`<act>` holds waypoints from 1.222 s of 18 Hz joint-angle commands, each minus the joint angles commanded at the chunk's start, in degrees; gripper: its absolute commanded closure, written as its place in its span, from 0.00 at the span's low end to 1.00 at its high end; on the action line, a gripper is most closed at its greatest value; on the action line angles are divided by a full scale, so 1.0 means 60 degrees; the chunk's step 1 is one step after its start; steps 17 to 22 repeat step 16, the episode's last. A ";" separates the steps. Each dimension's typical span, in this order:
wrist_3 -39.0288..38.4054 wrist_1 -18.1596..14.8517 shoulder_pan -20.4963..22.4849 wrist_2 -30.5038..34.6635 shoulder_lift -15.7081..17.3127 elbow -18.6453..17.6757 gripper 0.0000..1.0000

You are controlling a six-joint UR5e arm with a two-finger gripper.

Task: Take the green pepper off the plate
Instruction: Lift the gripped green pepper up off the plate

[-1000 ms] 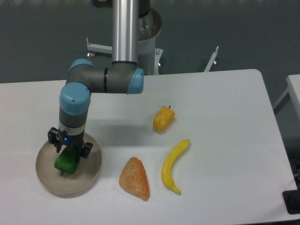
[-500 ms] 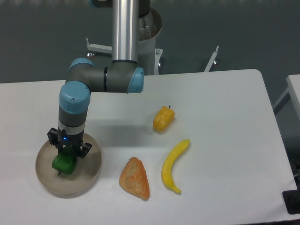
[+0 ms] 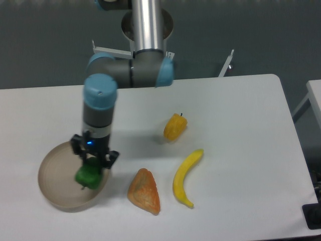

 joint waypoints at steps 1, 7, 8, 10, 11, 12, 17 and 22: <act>0.0396 -0.0102 0.0278 0.0001 0.0088 -0.0015 0.56; 0.3047 -0.0631 0.1641 0.0030 0.0265 -0.0074 0.56; 0.3355 -0.0660 0.1846 0.0030 0.0265 -0.0088 0.56; 0.3796 -0.0733 0.1980 0.0088 0.0265 -0.0118 0.56; 0.3957 -0.0733 0.2067 0.0233 0.0279 -0.0118 0.56; 0.4075 -0.0777 0.2170 0.0452 0.0338 -0.0118 0.56; 0.4135 -0.0792 0.2200 0.0718 0.0426 -0.0103 0.56; 0.4135 -0.0792 0.2200 0.0718 0.0426 -0.0103 0.56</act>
